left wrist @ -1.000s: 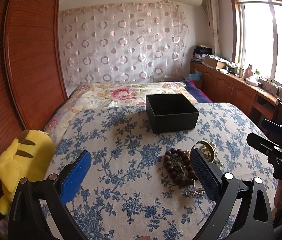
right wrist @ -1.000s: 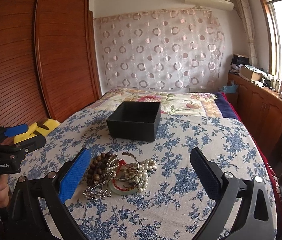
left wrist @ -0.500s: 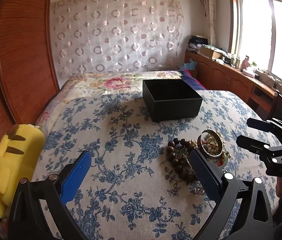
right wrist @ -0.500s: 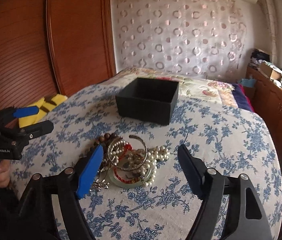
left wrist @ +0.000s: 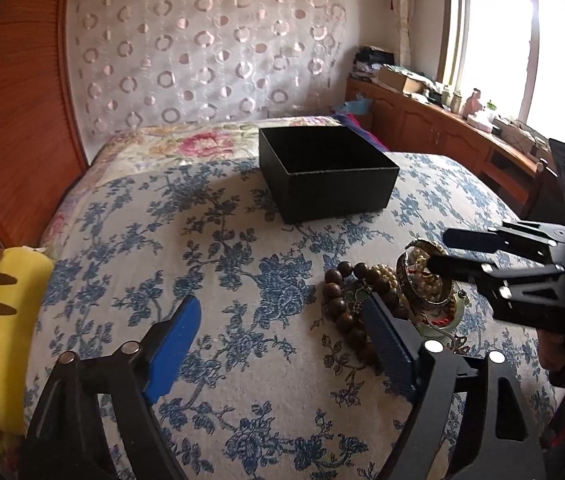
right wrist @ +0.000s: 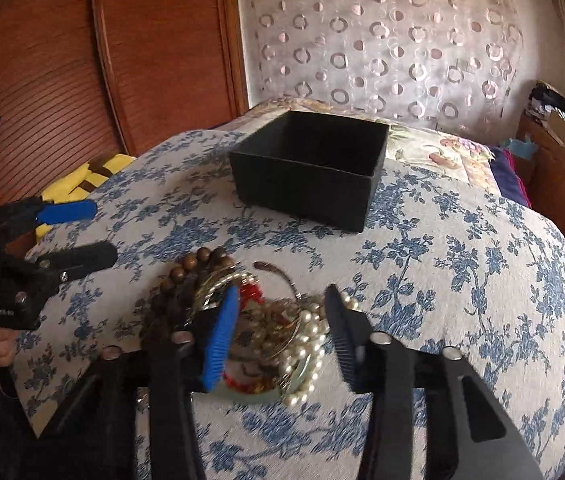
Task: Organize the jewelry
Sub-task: 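Move both tools down toward the jewelry pile, then grasp the brown bead bracelet with the left tool while the right tool grasps the gold bangle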
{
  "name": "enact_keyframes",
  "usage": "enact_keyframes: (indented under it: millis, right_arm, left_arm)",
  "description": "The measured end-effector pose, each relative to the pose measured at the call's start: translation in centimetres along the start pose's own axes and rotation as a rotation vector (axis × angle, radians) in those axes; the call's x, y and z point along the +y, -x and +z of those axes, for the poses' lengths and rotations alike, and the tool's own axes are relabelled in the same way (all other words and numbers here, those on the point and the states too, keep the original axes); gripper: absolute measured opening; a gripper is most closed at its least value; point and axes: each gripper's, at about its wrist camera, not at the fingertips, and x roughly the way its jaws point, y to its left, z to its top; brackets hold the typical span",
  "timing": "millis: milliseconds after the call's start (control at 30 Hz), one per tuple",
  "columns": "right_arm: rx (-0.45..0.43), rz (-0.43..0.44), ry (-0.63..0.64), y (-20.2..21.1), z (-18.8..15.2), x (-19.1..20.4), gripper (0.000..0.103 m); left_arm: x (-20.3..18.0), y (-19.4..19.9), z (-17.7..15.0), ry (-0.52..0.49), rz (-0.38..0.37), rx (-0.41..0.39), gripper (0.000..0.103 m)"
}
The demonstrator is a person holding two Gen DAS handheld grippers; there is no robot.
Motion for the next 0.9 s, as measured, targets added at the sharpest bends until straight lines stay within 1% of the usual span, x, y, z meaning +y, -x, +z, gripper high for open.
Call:
enact_keyframes:
  millis: [67, 200, 233, 267, 300, 333, 400, 467, 567, 667, 733, 767, 800, 833, 900]
  right_arm:
    - [0.007, 0.008, -0.009, -0.2, 0.3, -0.4, 0.035]
    - [0.035, 0.029, -0.023, -0.7, 0.6, -0.9, 0.028]
    - [0.038, 0.033, -0.025, -0.8, 0.6, -1.0, 0.023]
    - [0.045, 0.038, -0.028, -0.9, 0.6, -1.1, 0.018]
    - [0.049, 0.043, -0.031, -1.0, 0.6, -1.1, 0.015]
    - [0.051, 0.05, -0.038, -1.1, 0.6, -1.3, 0.009]
    - [0.047, 0.061, -0.046, -1.1, 0.7, -1.5, 0.008]
    - [0.037, 0.06, -0.045, -0.9, 0.7, -1.5, 0.006]
    - [0.018, 0.065, -0.039, -0.4, 0.8, -1.3, 0.005]
    - [0.003, 0.061, -0.035, 0.0, 0.8, -1.4, 0.005]
    - [-0.001, 0.06, -0.034, 0.1, 0.9, -1.4, 0.005]
    - [-0.005, 0.059, -0.034, 0.2, 0.9, -1.4, 0.005]
    - [-0.009, 0.057, -0.034, 0.3, 0.9, -1.4, 0.005]
    - [-0.012, 0.056, -0.035, 0.5, 0.8, -1.5, 0.005]
    - [-0.02, 0.054, -0.036, 0.8, 0.9, -1.5, 0.005]
  left_arm:
    - [-0.1, -0.6, 0.2, -0.003, -0.023, 0.017, 0.076]
    - [-0.4, -2.0, 0.3, -0.004, -0.066, 0.056, 0.068]
    - [-0.5, -2.4, 0.3, -0.004, -0.076, 0.065, 0.066]
    - [-0.6, -2.7, 0.3, -0.009, -0.082, 0.075, 0.062]
    - [-0.8, -3.1, 0.4, -0.013, -0.091, 0.086, 0.059]
    - [-0.9, -3.6, 0.6, -0.015, -0.098, 0.096, 0.058]
    - [-1.0, -4.2, 0.8, -0.016, -0.105, 0.108, 0.051]
    - [-1.2, -4.8, 1.1, -0.019, -0.109, 0.119, 0.047]
    - [-1.4, -5.8, 1.4, -0.021, -0.119, 0.139, 0.037]
    - [-1.7, -6.5, 1.6, -0.041, -0.12, 0.163, 0.037]
    - [-2.0, -6.8, 1.6, -0.064, -0.107, 0.162, 0.036]
    - [-2.1, -6.8, 1.6, -0.072, -0.1, 0.163, 0.032]
    - [-2.2, -6.8, 1.6, -0.079, -0.097, 0.165, 0.018]
    - [-2.2, -6.8, 1.7, -0.079, -0.109, 0.168, 0.012]
    - [-2.2, -6.3, 1.8, -0.082, -0.109, 0.155, 0.012]
